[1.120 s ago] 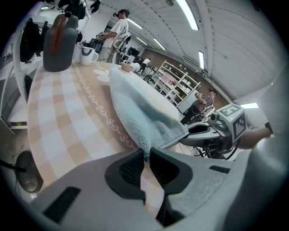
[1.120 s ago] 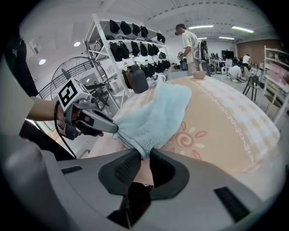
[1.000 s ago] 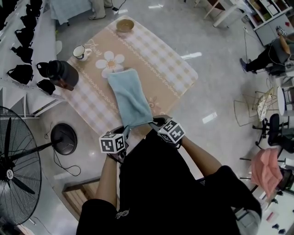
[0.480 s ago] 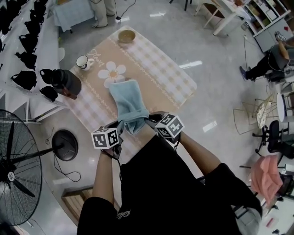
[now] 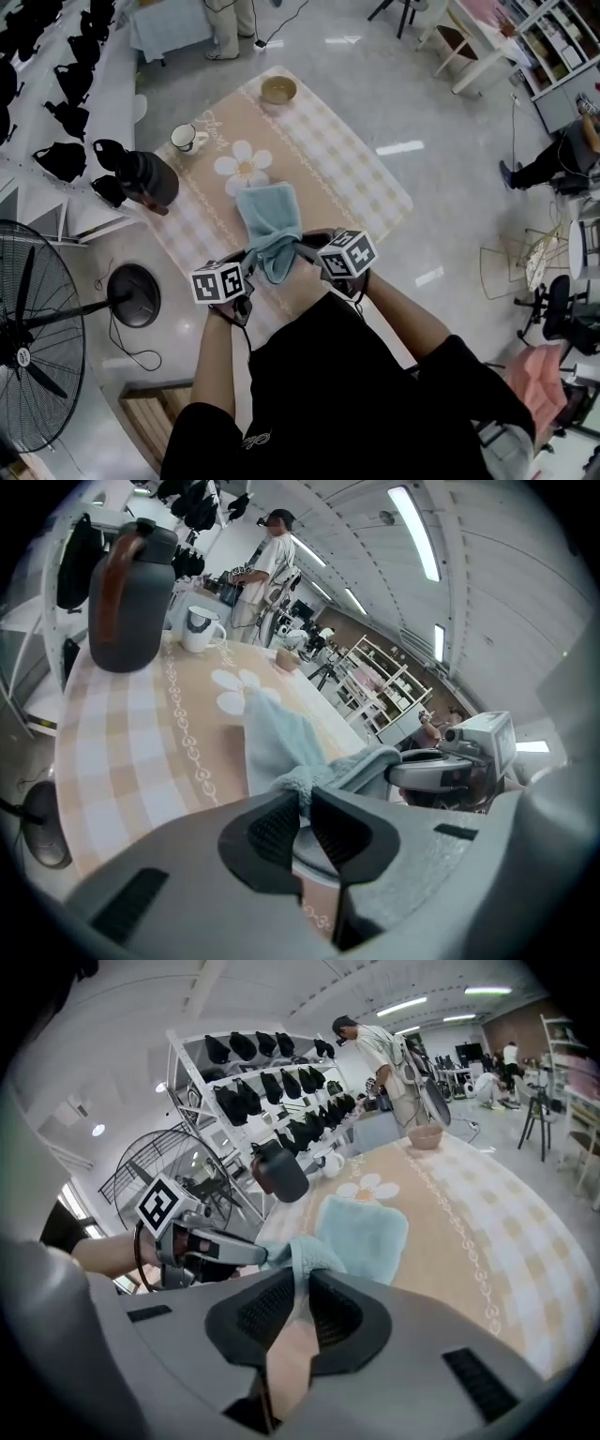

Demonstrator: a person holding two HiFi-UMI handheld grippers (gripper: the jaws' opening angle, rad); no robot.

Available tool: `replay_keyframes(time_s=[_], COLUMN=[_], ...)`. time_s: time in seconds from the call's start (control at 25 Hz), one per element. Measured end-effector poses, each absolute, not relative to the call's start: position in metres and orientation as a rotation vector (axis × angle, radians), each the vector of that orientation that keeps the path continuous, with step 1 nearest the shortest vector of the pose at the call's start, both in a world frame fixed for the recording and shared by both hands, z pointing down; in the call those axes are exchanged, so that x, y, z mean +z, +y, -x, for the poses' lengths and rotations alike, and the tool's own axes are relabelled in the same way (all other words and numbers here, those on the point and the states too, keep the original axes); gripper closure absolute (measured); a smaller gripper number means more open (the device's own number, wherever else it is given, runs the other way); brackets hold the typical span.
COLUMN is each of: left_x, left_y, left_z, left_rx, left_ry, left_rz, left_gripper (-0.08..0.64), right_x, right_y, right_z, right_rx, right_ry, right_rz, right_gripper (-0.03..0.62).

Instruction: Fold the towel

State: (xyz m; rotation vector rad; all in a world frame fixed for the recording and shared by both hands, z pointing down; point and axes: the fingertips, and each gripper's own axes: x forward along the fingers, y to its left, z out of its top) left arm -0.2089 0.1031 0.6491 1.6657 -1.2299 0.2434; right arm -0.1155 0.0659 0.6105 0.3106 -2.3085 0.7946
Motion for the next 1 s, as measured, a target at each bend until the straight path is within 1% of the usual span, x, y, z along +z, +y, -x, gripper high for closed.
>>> replay_keyframes(time_s=[0.32,0.72,1.0], left_x=[0.658,0.665,0.669], left_y=[0.057,-0.004,-0.023], left_z=[0.226,0.248,0.262], left_rx=[0.184,0.174,0.118], left_ry=[-1.210,-1.233,-1.241], left_rz=[-1.620,-1.578,-1.547], left_gripper=[0.520,0.520,0.508], right_x=[0.610,0.633,0.654], right_y=[0.014,-0.057,-0.086], right_z=[0.137,0.154,0.165], right_rx=[1.120,1.372,1.511], right_ry=[-2.281,-2.208,-2.136], right_rz=[-0.373,-0.462,-0.518], right_gripper=[0.543,0.543,0.542])
